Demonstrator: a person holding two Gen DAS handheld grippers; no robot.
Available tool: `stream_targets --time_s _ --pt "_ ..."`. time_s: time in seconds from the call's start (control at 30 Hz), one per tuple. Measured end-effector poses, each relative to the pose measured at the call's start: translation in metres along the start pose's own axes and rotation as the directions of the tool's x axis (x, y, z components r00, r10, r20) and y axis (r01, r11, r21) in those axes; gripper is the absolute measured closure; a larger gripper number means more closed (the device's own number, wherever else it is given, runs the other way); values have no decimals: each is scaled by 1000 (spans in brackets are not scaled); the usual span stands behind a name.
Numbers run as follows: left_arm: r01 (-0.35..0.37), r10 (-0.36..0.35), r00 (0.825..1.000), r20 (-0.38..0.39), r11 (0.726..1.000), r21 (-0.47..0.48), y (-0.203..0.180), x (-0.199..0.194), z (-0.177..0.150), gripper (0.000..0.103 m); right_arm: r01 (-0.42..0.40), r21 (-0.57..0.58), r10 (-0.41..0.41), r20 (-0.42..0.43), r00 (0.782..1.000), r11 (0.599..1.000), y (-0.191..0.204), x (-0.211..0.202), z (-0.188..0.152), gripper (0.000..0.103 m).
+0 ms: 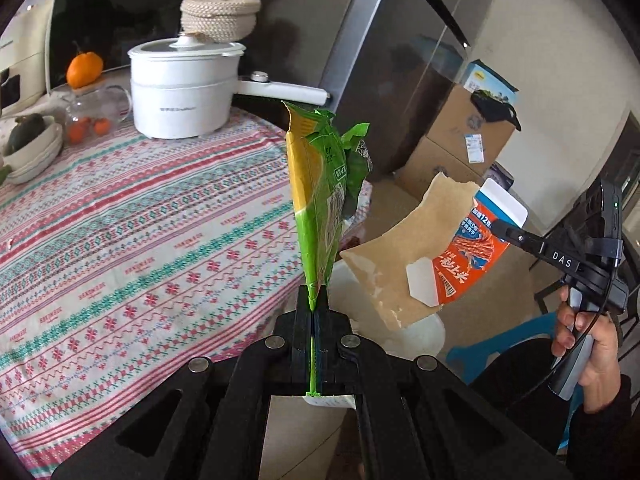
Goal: Collect trash
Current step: 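Carry the bag and carton over the bin and open both tools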
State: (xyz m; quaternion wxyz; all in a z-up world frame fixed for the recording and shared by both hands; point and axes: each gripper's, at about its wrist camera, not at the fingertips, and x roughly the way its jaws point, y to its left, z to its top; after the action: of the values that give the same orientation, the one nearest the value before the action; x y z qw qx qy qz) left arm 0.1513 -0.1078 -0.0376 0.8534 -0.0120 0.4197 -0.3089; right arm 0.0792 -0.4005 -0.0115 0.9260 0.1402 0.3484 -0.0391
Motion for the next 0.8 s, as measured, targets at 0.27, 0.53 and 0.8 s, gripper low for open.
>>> stream_targets --time_s 0.27,0.53,0.8 --pt "27 -23 998 -53 997 76 -42 47 -15 103 100 1 -100 20 995 995 -15 -28 -13 100" --pt "19 -11 998 -67 993 116 -51 100 -25 103 129 73 -130 9 991 989 -41 -42 -35 100" --pt "-12 27 991 -132 994 109 -44 114 -32 77 138 58 -136 -26 990 989 -41 -43 -46 100"
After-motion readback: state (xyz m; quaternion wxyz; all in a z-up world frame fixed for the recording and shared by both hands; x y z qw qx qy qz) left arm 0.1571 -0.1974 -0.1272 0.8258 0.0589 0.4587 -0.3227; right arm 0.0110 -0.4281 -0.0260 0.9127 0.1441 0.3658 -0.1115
